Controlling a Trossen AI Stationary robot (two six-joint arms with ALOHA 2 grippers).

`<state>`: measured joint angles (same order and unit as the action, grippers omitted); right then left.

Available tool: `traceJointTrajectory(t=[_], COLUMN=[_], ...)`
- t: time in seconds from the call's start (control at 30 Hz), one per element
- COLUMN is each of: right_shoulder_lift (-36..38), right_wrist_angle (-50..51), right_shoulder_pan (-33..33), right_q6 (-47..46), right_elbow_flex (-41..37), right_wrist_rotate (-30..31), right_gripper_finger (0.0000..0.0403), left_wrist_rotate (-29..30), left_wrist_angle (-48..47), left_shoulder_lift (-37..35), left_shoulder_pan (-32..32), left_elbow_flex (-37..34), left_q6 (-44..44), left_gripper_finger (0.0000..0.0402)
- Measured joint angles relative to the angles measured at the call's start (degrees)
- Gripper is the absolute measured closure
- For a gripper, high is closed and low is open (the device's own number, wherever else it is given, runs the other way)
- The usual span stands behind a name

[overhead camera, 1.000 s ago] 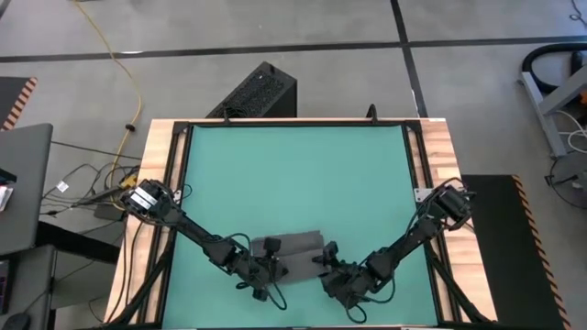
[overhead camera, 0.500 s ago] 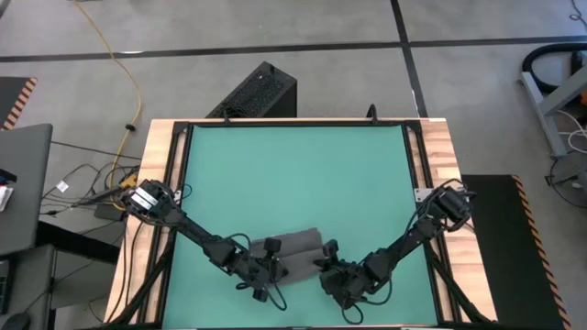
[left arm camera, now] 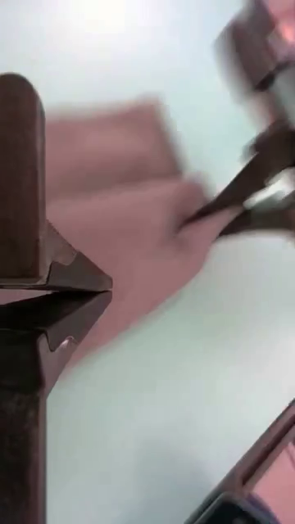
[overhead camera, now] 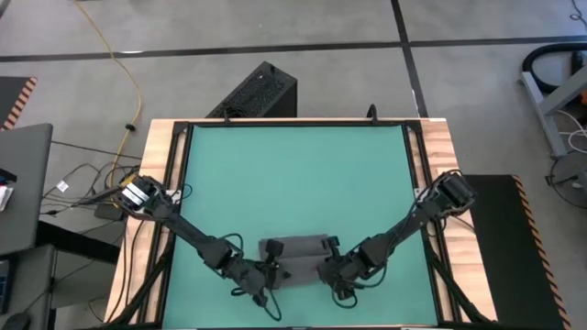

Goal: Roll towel
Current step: Roll the gray towel

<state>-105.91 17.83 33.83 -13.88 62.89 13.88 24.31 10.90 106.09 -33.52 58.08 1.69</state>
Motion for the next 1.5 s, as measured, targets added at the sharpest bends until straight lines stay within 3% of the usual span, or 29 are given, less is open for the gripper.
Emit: traceJointTrajectory(t=[0.1, 0.2, 0.27, 0.57, 0.93, 1.2, 1.37, 1.5], right_shoulder_lift=[0.06, 0.11, 0.13, 0.24, 0.64, 6.47, 12.09, 11.98], right_wrist_angle=[0.00, 0.13, 0.38, 2.09, 2.74, 4.02, 5.81, 9.80], right_shoulder_pan=[-0.34, -0.31, -0.32, -0.24, -0.15, -0.25, -3.08, -6.27], right_q6=[0.19, 0.21, 0.23, 0.40, 0.36, -1.26, -5.18, -7.52], right_elbow_flex=[0.04, 0.07, 0.08, 0.15, 0.15, -0.04, 0.00, 0.11], right_wrist_rotate=[-1.45, -1.42, -1.69, -1.87, -2.46, -4.58, -6.01, -7.44], right_gripper_finger=[0.0375, 0.0375, 0.0375, 0.0375, 0.0375, 0.0375, 0.0375, 0.0375], left_wrist_rotate=[4.50, 1.38, -1.53, -2.86, -0.43, -4.00, -7.78, -8.59], left_wrist_angle=[-0.25, -0.24, -0.10, 5.01, 3.53, 6.78, 6.59, 6.38], left_shoulder_lift=[-0.32, 0.24, 0.79, 1.02, 4.33, 7.40, 7.42, 7.43], left_shoulder_pan=[1.42, 4.25, 5.79, 5.52, 4.36, 4.55, 4.57, 4.64], left_elbow_flex=[0.01, -0.11, -0.04, -1.83, -2.20, -2.05, -2.05, -2.05], left_q6=[7.74, 10.73, 10.25, 7.42, 5.31, 2.08, 0.54, -0.54], left_gripper_finger=[0.0402, 0.0402, 0.0402, 0.0401, 0.0402, 0.0401, 0.0401, 0.0401])
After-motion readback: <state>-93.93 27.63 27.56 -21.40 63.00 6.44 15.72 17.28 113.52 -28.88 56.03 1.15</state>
